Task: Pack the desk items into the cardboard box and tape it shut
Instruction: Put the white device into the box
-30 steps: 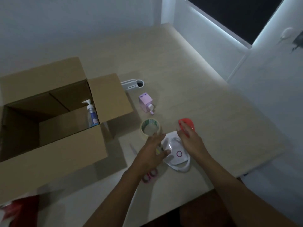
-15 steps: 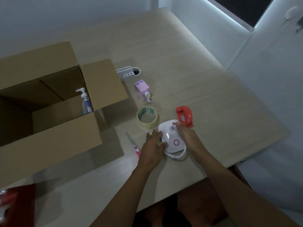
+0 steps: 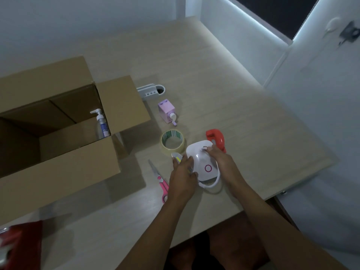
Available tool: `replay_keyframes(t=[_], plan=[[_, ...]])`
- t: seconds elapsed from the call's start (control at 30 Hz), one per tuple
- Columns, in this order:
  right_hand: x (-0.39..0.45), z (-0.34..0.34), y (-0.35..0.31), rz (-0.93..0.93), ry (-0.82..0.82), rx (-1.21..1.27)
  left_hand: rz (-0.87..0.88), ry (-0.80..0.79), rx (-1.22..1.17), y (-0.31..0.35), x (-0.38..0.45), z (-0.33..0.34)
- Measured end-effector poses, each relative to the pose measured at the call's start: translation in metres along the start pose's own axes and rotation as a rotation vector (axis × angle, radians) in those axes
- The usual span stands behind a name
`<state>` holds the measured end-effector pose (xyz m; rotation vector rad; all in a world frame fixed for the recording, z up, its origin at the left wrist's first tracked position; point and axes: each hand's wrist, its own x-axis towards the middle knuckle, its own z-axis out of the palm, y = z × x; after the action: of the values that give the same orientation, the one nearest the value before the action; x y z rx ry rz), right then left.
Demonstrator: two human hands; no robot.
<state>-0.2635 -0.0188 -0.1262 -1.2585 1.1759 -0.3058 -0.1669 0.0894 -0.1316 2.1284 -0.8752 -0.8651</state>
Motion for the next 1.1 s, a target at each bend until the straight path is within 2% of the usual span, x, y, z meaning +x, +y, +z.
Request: replay_keyframes(t=[0.23,0.43,0.53,0.67,0.77,0.87,0.97,1.1], plan=[[-0.036,-0.002,-0.085,-0.13,0.068,0.086,0.196,0.092,0.097,0.064,-0.008,-0.054],[-0.067,0.034,-0.174,-0.231,-0.026,0.205,0.35,0.29,0.142,0.095,-0.013,-0.136],[-0.077,0.072,-0.21,-0.28,-0.056,0.23,0.288,0.404,-0.013,0.093,-0.016,-0.192],[-0.087,0.157,-0.237,-0.284,-0.147,0.264,0.14,0.54,-0.286,0.052,-0.016,-0.273],[-0.086,0.221,-0.235,-0.327,-0.201,0.238,0.09,0.564,-0.261,0.012,-0.02,-0.325],[-0.085,0.276,-0.229,-0.327,-0.33,0.103,0.092,0.528,-0.192,-0.029,-0.021,-0.377],[-0.077,0.316,-0.223,-0.21,-0.41,0.047,0.077,0.417,-0.124,-0.065,-0.011,-0.416],[-0.057,0.355,-0.209,-0.018,-0.432,0.115,-0.023,0.329,0.066,-0.097,0.01,-0.438]])
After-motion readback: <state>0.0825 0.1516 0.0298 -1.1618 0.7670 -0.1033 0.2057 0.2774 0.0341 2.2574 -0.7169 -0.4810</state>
